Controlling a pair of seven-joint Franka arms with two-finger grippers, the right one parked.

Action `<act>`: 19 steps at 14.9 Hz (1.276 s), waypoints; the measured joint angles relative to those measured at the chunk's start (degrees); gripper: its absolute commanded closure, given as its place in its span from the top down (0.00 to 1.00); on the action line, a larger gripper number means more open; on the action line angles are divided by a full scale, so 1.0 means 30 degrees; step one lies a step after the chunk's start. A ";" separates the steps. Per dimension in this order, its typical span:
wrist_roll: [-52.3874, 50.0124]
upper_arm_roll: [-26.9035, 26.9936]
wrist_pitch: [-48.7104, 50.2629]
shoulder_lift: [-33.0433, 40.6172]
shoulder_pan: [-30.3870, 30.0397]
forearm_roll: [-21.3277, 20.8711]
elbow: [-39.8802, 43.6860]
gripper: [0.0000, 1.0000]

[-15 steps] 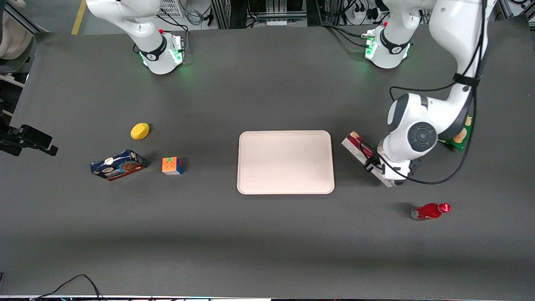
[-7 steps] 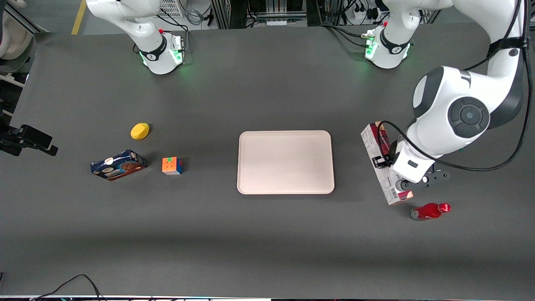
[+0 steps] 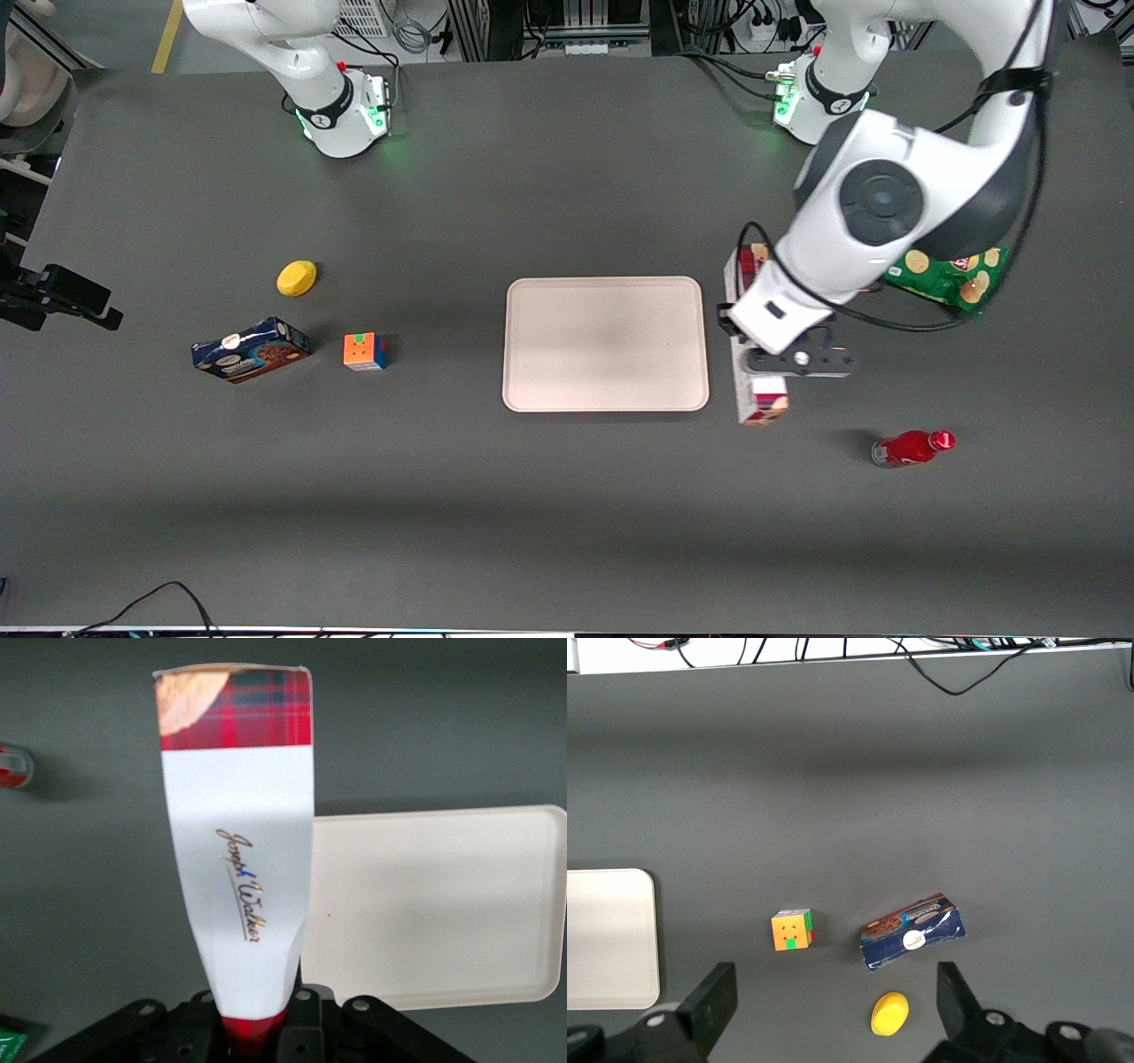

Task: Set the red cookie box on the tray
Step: 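Carry the upright cookie box over the white tray, then lower the cookie box onto the tray's edge and open the left gripper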

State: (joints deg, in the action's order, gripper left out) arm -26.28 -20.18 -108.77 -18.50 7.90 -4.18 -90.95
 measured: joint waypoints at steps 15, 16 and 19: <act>-0.2095 -0.0845 -0.6730 -0.3895 0.1223 -0.1445 -0.3911 0.00; -0.2297 -0.0845 -0.7206 -0.3945 0.1230 -0.1447 -0.4341 0.00; -0.2740 -0.0831 -0.8366 -0.4116 0.1236 -0.1450 -0.5257 0.00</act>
State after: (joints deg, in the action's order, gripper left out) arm -34.50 -22.68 -133.87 -30.85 11.61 -8.53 -106.72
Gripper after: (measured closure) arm 0.784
